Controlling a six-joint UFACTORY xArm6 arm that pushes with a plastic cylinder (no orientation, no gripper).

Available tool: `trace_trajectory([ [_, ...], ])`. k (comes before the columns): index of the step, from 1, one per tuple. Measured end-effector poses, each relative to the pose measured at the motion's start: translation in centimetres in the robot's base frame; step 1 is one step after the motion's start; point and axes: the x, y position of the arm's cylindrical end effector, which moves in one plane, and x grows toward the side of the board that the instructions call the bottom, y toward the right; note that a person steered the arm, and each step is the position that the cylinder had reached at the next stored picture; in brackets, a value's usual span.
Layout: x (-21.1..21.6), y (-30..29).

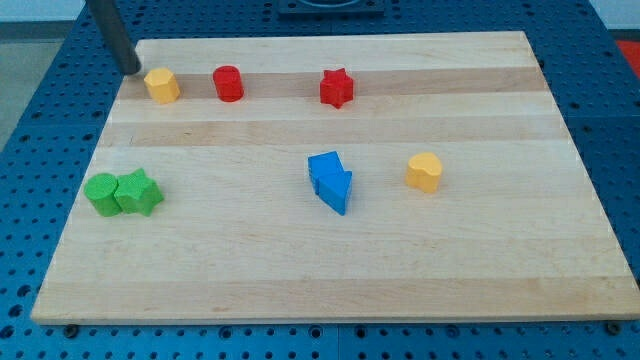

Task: Move the yellow hexagon down a bit

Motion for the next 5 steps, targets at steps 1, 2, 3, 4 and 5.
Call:
trace_trajectory([
  [1, 0.6, 3.2],
  [2, 3.4, 5.2],
  [3, 5.0, 5.4],
  [4, 3.5, 3.6],
  [5, 3.7, 1.9],
])
